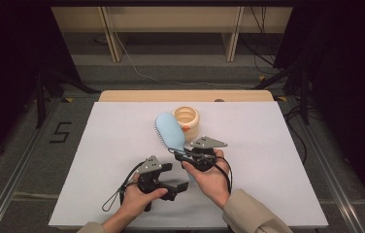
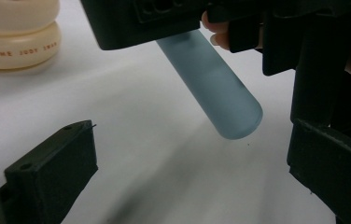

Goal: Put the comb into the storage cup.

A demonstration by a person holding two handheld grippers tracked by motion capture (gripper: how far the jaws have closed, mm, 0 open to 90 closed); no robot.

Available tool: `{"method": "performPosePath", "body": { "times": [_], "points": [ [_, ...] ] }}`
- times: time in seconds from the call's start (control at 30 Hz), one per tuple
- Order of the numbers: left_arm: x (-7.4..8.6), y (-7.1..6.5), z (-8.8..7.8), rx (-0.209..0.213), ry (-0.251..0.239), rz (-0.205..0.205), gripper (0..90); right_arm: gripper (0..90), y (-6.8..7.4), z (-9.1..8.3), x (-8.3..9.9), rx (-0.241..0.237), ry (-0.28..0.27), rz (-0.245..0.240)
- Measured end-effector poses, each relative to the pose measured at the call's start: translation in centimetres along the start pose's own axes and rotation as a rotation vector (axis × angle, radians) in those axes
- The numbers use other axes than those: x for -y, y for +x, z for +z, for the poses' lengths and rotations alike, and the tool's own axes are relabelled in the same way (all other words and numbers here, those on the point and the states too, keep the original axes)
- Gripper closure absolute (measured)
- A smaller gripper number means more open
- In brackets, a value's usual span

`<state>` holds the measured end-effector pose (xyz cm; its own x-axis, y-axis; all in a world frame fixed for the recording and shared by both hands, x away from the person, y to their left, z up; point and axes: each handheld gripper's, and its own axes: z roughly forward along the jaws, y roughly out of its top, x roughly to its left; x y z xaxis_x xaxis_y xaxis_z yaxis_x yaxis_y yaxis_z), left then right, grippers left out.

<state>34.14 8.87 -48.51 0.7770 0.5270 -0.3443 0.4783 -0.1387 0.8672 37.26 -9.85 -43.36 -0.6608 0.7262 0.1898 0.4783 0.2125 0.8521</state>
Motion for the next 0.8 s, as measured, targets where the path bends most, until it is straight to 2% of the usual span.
{"method": "performPosePath", "body": {
  "times": [0.3,0.47,0.7,0.8],
  "points": [
    [0.0,-0.1,0.9,0.003,0.007,0.0,3.0,70.1,0.0,0.0,0.0,0.003,0.0,0.003],
    [0.0,-0.2,1.1,0.015,-0.007,-0.027,8.0,70.1,-0.1,0.1,0.0,0.006,-0.001,0.007],
    [0.0,-0.1,1.4,0.025,-0.015,-0.056,10.5,70.1,-0.1,0.1,0.0,0.007,-0.003,0.008],
    [0.0,0.1,1.4,0.02,-0.029,-0.086,13.4,70.0,0.0,0.1,0.0,0.005,-0.004,0.007]
  ]
}}
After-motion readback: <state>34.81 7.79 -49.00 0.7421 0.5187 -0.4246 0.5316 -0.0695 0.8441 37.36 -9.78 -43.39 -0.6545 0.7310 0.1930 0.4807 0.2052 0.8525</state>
